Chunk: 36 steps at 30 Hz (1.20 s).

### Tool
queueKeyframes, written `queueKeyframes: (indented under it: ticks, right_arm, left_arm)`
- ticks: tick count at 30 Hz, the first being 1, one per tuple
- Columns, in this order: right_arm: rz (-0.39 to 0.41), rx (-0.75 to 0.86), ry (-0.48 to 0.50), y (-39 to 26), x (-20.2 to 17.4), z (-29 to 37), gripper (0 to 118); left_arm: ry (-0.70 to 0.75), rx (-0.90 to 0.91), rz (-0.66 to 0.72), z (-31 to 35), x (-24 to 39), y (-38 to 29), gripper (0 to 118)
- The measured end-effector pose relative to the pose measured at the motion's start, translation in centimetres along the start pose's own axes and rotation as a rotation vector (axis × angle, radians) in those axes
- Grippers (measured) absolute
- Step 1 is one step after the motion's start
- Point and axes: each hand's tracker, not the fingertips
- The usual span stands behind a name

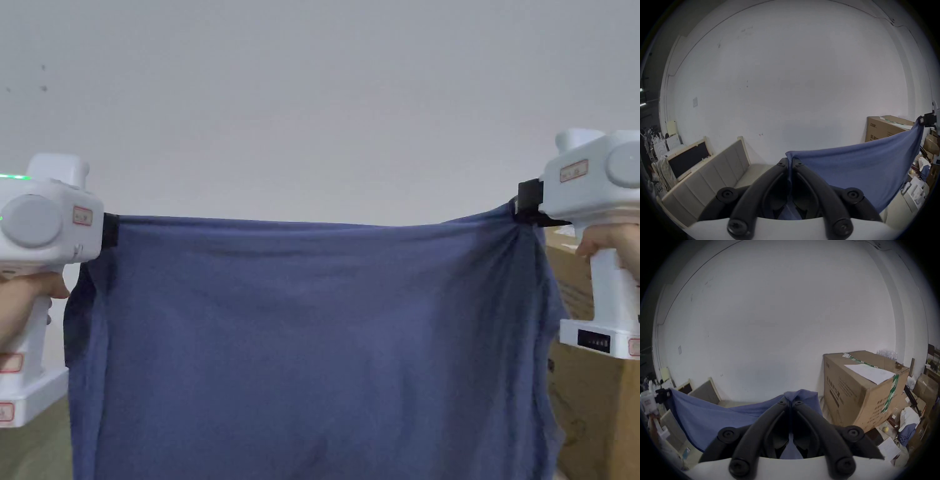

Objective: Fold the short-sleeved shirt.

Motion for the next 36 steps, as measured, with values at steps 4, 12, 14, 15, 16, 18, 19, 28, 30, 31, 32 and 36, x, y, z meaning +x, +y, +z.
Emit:
queueKeyframes:
  ticks: [4,12,14,15,16,18,19,28,30,31,32,36]
  right_arm:
    - [0.03,0.041,-0.019,3.7,-0.6,-1.5,1]
    - [-0.002,0.171,0.021,12.1,-2.7,-2.0,1]
    - [0.013,0.176,0.011,12.9,-3.6,-2.4,1]
    - [0.013,0.182,0.011,13.0,-3.9,-2.7,1]
    - [0.013,0.185,0.017,13.0,-4.1,-3.0,1]
    - [0.011,0.184,0.014,12.8,-4.3,-3.9,1]
    - [0.01,0.174,0.007,12.6,-4.3,-4.4,1]
    - [0.062,0.011,0.0,3.9,-3.4,-10.7,1]
    - [0.106,-0.044,-0.007,0.3,-3.3,-12.1,1]
    - [0.118,-0.07,-0.005,-2.0,-3.1,-12.9,1]
    - [0.103,-0.099,0.001,-4.3,-2.8,-13.7,1]
    - [0.074,-0.315,-0.014,-15.9,-1.0,-17.3,1]
  left_arm:
    - [0.005,0.001,-0.026,-3.3,0.2,3.3,2]
    - [0.048,0.053,0.026,-7.4,-1.7,9.5,2]
    - [0.057,0.076,0.03,-8.0,-1.8,10.5,2]
    - [0.066,0.08,0.042,-8.3,-1.9,10.9,2]
    - [0.06,0.082,0.047,-8.6,-2.0,11.2,2]
    - [0.105,0.139,0.094,-8.5,-1.9,10.7,2]
    - [0.097,0.133,0.05,-8.8,-1.7,10.5,2]
    - [0.098,0.087,0.013,-13.4,-0.8,2.5,2]
    - [0.092,0.038,0.001,-15.3,-0.2,-1.4,2]
    - [0.087,0.0,0.004,-16.3,0.2,-3.8,2]
    - [0.076,-0.032,0.008,-17.3,0.5,-6.1,2]
    - [0.02,-0.231,0.025,-20.8,1.7,-17.7,2]
